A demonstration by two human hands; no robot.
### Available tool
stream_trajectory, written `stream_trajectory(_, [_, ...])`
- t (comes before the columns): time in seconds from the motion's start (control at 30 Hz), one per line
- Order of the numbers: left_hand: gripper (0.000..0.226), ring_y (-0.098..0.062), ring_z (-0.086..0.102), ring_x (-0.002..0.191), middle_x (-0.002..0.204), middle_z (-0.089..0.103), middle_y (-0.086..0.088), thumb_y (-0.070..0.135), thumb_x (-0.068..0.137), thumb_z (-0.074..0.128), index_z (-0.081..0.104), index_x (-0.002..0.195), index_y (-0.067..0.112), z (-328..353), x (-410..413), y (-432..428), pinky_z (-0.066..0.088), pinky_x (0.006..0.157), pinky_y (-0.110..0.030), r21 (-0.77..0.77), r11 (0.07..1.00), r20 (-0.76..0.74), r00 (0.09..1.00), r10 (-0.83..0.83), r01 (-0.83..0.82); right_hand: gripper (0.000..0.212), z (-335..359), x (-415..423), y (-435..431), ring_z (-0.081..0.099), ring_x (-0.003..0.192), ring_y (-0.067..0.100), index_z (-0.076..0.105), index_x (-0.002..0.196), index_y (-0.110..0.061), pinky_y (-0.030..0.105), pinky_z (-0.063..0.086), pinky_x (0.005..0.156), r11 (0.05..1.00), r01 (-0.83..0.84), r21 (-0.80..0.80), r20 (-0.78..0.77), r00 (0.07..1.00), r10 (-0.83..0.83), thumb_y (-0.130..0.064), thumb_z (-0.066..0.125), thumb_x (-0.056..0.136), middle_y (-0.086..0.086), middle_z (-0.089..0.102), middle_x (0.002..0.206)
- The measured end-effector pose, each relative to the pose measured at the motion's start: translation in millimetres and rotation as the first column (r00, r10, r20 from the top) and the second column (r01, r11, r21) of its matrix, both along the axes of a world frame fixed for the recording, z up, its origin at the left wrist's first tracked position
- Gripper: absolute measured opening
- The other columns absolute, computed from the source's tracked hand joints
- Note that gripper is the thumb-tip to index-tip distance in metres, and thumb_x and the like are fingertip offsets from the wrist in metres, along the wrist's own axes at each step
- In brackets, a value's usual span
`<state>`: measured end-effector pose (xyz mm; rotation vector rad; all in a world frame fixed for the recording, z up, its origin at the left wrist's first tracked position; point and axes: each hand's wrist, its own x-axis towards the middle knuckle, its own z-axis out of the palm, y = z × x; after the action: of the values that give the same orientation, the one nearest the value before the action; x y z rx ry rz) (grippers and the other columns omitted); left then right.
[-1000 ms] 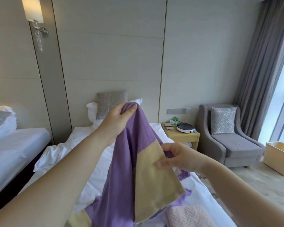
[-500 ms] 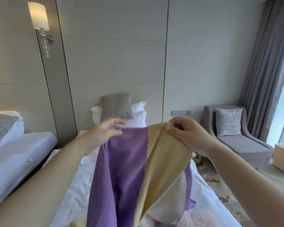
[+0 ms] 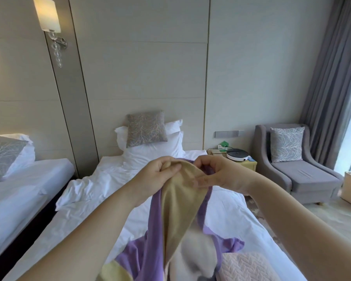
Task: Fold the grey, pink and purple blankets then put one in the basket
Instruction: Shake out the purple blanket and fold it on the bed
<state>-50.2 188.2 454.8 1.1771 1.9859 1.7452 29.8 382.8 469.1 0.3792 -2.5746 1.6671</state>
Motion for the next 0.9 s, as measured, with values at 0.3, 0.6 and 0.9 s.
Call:
stream_trajectory(0.3, [0.027,-0.003,0.065,0.095,0.099,0.072,0.008,0.037,0.083,0.067,0.063,0.107,0.025,5.1,1.4,-1.8,0.048,0.078,-0.012,-0.080,0.997,-0.081,0.997,-0.016,0.009,0.015,-5.9,3.9,-0.3,0.062,0.065,0.030,0.054,0.084,-0.004,0.036,0.051,0.068,0.979,0.017,-0.204,-0.111,0.993,-0.041,-0.013,0.066,0.085,0.009,0.061,0.071])
stream_trajectory(0.6, [0.009,-0.015,0.051,0.076,0.082,0.064,-0.010,0.030,0.092,0.059,0.062,0.088,0.022,18.2,1.5,0.7,0.038,0.071,-0.028,-0.075,0.995,-0.249,0.967,0.047,-0.067,0.011,-16.5,-2.5,-12.5,0.063,0.079,0.014,0.060,0.087,-0.003,0.022,0.049,0.074,0.959,0.009,-0.283,-0.127,0.991,-0.047,-0.001,0.069,0.081,0.003,0.066,0.084])
stream_trajectory(0.9, [0.011,0.001,0.063,0.086,0.091,0.069,0.015,0.024,0.088,0.065,0.062,0.099,0.024,18.3,-5.6,-10.1,0.044,0.076,-0.007,-0.057,0.983,-0.274,0.950,0.152,-0.174,0.021,-25.7,-12.0,-26.1,0.064,0.074,0.017,0.067,0.086,-0.004,0.028,0.054,0.076,0.906,0.053,-0.421,-0.158,0.979,-0.130,-0.022,0.067,0.075,0.006,0.070,0.081])
